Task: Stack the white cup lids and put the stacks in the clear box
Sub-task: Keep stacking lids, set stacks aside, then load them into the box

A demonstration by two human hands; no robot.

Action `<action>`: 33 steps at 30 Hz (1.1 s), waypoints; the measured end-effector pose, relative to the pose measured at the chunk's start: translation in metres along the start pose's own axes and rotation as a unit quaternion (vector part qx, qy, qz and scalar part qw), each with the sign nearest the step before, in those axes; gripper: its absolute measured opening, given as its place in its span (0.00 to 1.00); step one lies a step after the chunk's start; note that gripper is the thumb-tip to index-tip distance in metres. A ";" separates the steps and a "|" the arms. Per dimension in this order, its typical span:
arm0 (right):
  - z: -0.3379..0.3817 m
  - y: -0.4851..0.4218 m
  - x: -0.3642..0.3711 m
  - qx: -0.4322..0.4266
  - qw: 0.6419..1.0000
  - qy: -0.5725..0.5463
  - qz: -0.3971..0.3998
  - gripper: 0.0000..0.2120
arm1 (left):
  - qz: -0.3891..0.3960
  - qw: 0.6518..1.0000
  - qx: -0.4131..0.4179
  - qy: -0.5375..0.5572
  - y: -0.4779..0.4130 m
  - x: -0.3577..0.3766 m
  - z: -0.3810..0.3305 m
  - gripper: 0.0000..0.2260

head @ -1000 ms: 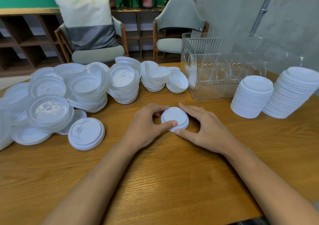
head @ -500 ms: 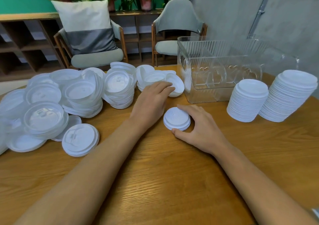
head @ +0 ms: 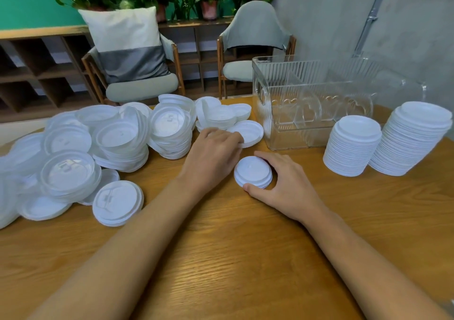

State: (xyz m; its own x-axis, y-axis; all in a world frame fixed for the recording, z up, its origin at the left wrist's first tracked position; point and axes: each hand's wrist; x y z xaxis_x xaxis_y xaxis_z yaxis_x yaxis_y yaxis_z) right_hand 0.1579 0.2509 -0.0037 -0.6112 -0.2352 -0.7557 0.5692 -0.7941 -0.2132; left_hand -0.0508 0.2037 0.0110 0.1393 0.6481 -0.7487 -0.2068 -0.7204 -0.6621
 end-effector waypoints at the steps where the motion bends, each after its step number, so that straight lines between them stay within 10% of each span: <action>1: 0.001 0.001 -0.001 0.000 1.000 -0.001 0.002 0.38 | -0.010 0.999 -0.027 0.034 0.007 -0.008 -0.007 0.07; 12: 0.002 0.002 0.000 -0.058 0.996 -0.063 0.029 0.44 | -0.044 0.795 -0.410 0.445 0.039 -0.033 -0.028 0.10; 22: 0.000 0.002 0.004 -0.069 0.997 -0.033 0.016 0.43 | 0.011 0.903 -0.339 0.263 0.044 -0.020 -0.034 0.19; 33: -0.001 0.002 0.004 -0.074 0.995 -0.062 0.038 0.46 | 0.035 0.918 -0.287 0.273 0.047 -0.022 -0.028 0.32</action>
State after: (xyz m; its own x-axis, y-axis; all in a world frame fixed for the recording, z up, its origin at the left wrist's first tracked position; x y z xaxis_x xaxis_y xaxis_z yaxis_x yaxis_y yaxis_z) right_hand 0.1568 0.2490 -0.0079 -0.6207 -0.3662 -0.6933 0.6859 -0.6819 -0.2539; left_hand -0.0362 0.1489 -0.0041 0.6419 0.4871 -0.5922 0.2874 -0.8689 -0.4031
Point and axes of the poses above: each hand's wrist, its own y-axis away from the middle knuckle, its own x-axis out of the palm, z = x × y, and after that the axes turned 3 degrees about x, right-handed
